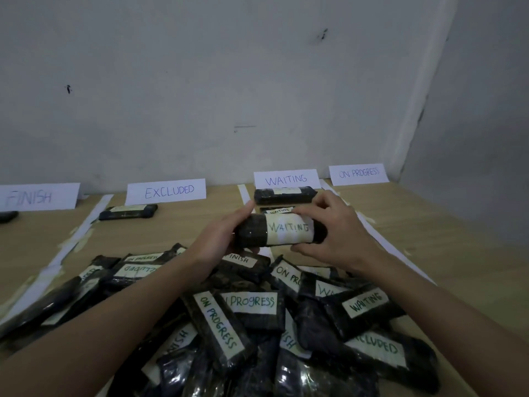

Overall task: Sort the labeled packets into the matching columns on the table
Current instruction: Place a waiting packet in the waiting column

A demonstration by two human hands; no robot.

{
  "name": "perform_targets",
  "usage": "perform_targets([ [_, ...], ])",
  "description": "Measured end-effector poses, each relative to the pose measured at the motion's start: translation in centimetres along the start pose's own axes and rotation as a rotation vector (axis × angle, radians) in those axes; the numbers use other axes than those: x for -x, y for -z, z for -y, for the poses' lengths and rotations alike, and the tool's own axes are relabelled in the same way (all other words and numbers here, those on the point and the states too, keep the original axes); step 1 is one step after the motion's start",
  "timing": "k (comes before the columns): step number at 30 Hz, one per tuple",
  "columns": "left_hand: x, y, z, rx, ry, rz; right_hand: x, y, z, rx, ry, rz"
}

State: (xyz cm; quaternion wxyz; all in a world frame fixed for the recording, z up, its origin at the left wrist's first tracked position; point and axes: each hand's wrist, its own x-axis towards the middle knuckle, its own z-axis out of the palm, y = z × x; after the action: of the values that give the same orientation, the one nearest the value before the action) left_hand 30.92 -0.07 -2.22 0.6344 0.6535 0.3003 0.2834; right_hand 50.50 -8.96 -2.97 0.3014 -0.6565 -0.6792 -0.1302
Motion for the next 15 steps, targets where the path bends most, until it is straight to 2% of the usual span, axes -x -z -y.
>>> perform_targets([
  [9,-0.8,3.0,1.2,-0.02,-0.037,-0.078,-1.0,-2.3,2.1,0.118,0.053,-0.079],
  [15,-2.2,1.7,2.1,-0.046,-0.007,-0.072,-0.3,-3.6,1.7,0.228,0.161,0.017],
])
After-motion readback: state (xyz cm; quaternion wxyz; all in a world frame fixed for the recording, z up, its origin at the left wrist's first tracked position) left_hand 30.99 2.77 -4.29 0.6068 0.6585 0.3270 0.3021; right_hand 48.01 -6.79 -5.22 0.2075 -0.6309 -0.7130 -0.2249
